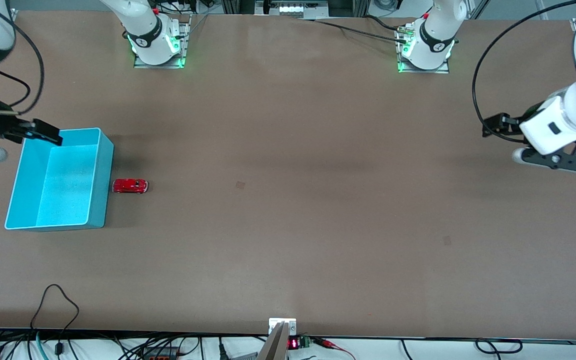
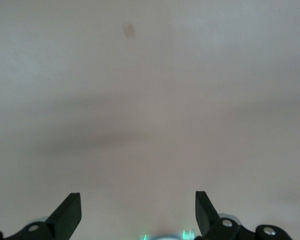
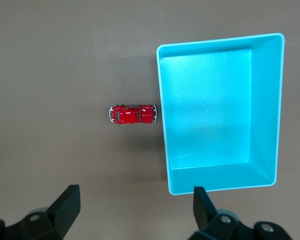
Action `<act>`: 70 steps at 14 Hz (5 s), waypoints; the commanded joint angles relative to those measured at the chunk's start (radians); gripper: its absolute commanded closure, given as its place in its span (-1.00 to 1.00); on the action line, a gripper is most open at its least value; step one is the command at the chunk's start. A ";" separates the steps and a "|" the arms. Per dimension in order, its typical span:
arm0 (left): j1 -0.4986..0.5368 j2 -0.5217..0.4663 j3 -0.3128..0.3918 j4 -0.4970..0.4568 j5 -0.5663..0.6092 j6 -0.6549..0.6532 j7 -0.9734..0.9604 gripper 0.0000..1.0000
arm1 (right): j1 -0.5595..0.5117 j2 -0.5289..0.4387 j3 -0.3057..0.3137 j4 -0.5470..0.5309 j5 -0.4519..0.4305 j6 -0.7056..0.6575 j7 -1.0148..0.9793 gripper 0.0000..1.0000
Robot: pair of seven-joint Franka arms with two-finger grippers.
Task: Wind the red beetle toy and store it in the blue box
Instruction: 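Move the right gripper over the red car beside the cyan box, then close the right gripper on the red car and lift it, then lower the red car into the cyan box and open the right gripper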
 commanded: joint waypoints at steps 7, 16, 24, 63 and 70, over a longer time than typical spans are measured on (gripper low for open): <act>-0.141 -0.160 0.180 -0.152 -0.039 0.139 -0.013 -1.00 | 0.064 0.165 0.003 -0.108 0.036 0.223 -0.554 -1.00; -0.150 -0.155 0.166 -0.130 -0.025 0.136 -0.013 -1.00 | 0.066 0.282 0.005 -0.203 0.035 0.470 -1.218 -1.00; -0.155 -0.154 0.165 -0.127 -0.024 0.160 -0.011 -1.00 | 0.056 0.310 0.016 -0.306 0.035 0.586 -1.441 -1.00; -0.138 -0.139 0.157 -0.115 0.004 0.166 -0.013 -1.00 | -0.140 0.237 -0.095 -0.218 0.184 0.491 -0.441 1.00; -0.132 -0.139 0.159 -0.115 0.001 0.171 -0.008 -1.00 | -0.161 0.358 -0.095 -0.218 0.095 0.574 -0.391 1.00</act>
